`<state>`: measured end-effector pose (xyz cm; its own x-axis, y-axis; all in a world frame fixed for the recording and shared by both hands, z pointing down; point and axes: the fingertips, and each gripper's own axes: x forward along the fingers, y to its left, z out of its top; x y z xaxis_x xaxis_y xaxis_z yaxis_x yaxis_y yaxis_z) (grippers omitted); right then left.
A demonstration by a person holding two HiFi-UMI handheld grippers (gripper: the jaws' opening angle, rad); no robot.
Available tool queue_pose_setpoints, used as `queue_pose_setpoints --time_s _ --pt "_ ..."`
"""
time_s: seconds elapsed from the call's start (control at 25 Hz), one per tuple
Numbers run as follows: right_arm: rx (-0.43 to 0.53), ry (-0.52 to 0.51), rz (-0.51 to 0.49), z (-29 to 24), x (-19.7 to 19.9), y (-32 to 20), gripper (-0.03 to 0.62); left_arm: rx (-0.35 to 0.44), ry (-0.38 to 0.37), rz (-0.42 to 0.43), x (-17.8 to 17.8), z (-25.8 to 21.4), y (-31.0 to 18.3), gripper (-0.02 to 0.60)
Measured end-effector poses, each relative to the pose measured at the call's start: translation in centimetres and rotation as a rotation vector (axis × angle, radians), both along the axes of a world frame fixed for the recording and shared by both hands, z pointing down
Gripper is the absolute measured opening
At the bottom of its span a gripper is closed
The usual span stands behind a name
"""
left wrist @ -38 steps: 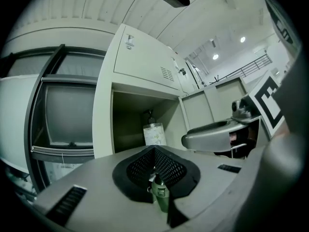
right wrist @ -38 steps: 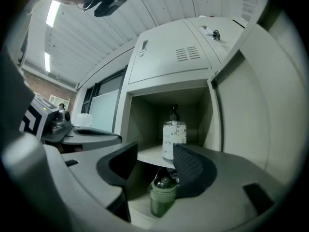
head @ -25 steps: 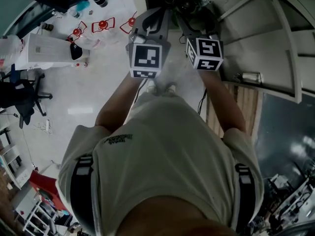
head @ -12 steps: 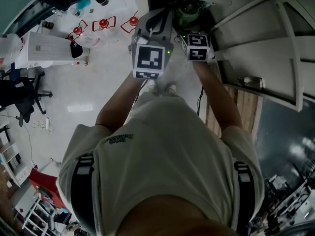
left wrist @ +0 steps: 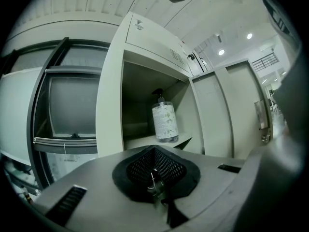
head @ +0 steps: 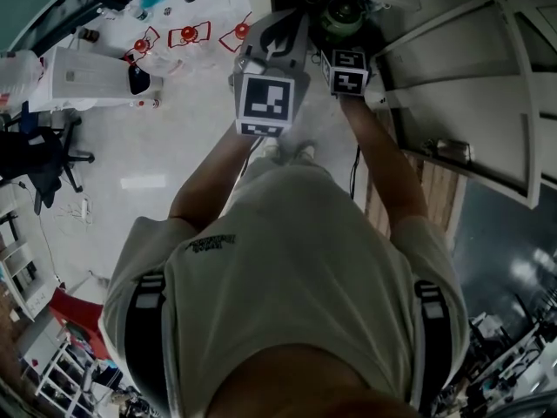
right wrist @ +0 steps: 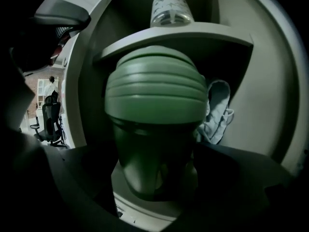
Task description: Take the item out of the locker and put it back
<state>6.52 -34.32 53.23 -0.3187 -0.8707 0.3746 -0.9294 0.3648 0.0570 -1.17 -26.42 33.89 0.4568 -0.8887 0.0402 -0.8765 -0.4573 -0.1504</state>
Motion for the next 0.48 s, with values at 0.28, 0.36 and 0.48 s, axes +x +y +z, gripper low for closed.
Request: queue_pose_setpoints --time_s 0.28,0.36,0.48 --pt "0.007 0.017 -0.003 -0.14 -0.18 -0.21 0.413 -0.004 -0.023 0.004 -0.07 0.55 -0.19 0.015" --pt "0.008 0.016 -0.006 -0.14 -0.18 -0.16 0.411 -0.009 -0.041 0.007 -0.03 0.80 -0.18 0.014" --pt "-0.006 -0.002 -0.014 0.11 -0.24 0.00 0.408 -0.009 -0.026 0.009 0.26 0.75 -0.18 0.014"
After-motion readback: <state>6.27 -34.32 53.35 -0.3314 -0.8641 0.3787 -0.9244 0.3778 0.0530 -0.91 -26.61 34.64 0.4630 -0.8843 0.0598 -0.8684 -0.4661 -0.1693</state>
